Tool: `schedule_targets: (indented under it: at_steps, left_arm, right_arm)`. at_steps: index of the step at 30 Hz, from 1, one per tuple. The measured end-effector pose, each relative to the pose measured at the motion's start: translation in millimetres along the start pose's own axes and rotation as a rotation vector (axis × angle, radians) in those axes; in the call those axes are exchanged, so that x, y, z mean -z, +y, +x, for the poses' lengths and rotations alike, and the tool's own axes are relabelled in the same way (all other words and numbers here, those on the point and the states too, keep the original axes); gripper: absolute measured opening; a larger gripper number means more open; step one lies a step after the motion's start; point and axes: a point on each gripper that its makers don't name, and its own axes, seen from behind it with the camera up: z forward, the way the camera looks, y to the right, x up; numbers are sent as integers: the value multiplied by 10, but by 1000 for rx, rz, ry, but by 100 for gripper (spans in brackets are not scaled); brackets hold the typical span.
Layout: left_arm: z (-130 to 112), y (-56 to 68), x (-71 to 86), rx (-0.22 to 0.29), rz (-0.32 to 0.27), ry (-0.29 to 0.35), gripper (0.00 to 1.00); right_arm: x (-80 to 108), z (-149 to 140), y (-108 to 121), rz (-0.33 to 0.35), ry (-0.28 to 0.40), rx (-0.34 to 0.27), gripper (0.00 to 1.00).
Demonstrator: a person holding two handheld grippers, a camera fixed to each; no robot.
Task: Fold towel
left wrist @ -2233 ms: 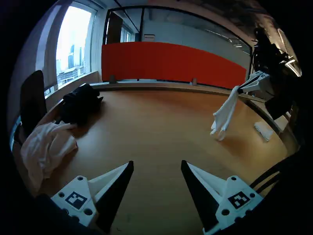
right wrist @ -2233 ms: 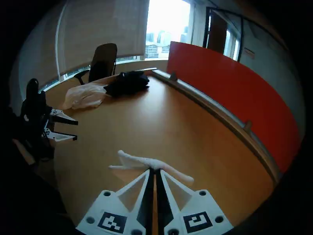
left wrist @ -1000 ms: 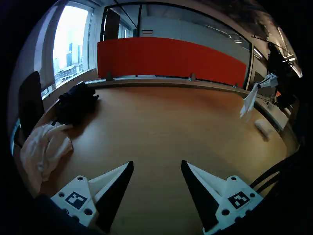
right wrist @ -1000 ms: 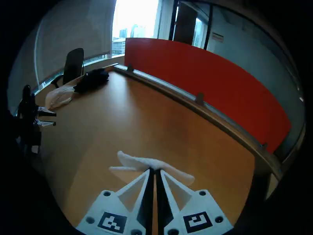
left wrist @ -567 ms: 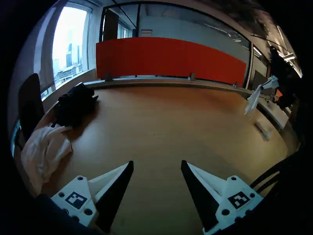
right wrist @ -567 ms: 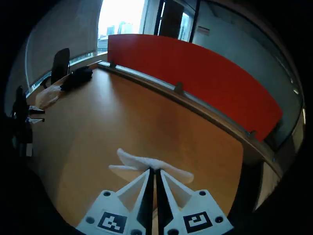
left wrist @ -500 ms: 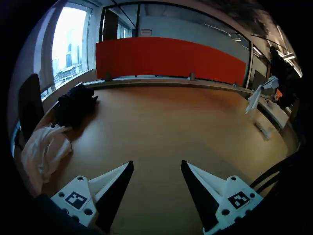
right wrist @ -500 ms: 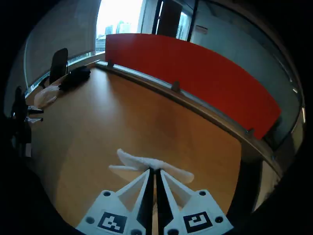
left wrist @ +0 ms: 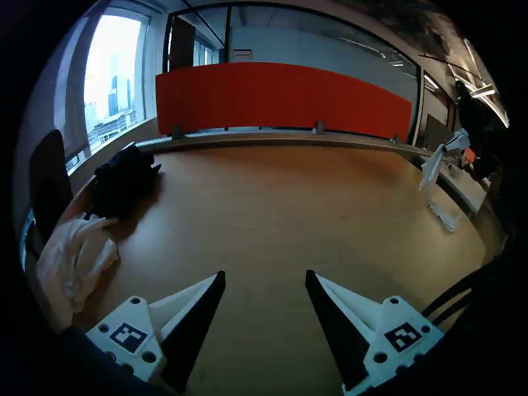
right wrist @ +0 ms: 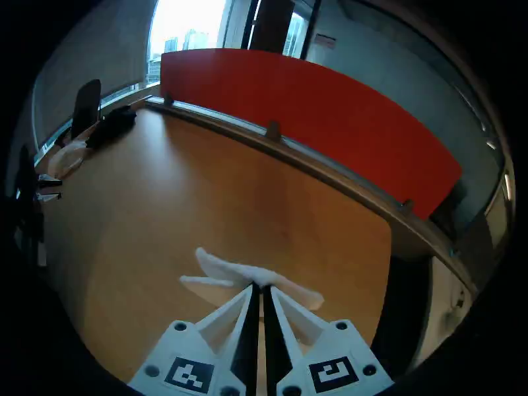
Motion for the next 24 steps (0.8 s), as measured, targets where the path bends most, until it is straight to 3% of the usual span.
schedule_targets:
  at_steps: [15,24]
  left_arm:
    - [32,86,-8,-19,-13,-5,90]
    - [47,117,3,-28,-19,-5,90]
  right_arm:
    - [115,-321,124,-25,-29,-36,3]
    - [238,-718,194,-52,-75,-80,3]
